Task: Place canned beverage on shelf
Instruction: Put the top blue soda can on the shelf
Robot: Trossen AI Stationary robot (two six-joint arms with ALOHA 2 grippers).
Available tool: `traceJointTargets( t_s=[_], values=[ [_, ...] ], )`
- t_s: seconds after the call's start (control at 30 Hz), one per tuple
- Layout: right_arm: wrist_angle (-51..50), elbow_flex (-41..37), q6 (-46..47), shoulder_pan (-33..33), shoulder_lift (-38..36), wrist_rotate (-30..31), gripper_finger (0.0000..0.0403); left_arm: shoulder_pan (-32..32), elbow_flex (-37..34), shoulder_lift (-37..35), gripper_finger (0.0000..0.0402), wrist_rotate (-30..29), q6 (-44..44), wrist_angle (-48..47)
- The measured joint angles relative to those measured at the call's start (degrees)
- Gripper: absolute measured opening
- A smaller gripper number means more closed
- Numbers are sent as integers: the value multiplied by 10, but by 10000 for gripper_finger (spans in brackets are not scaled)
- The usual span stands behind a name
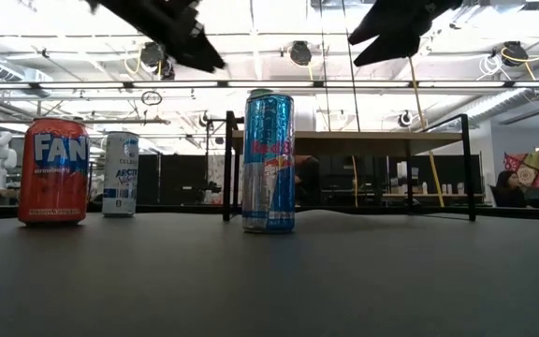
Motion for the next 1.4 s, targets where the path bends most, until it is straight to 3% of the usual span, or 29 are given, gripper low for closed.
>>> traceJointTargets(
  t_s=[0.13,0.3,0.47,0.53,0.63,0.77,0.9,1.03,1.23,1.4],
  values=[
    [2,0,7,16,18,0,352,-87,0,-55,384,-47,-75,-101],
    [6,0,18,40,52,17,352,-204,0,-73,384,-104,-196,-205],
    [5,0,41,73,80,76,352,-303,-19,-55,384,-162,-296,-225],
    [3,0,62,85,84,67,352,-330,-23,-42,384,-174,-331,-225],
    [-13,0,111,102,85,5,352,-363,-24,-19,384,-195,-369,-221],
    [-81,8,217,130,85,-74,352,-390,-24,19,384,-204,-367,-176],
    [-194,34,317,174,85,-67,352,-397,-24,57,384,-204,-337,-118],
    [-264,67,365,213,85,-13,352,-395,-24,84,384,-205,-310,-80],
    [-249,75,323,226,92,36,352,-393,-24,96,384,-205,-308,-75],
    [-136,75,184,203,136,65,352,-393,-24,96,384,-205,-306,-74]
  ],
)
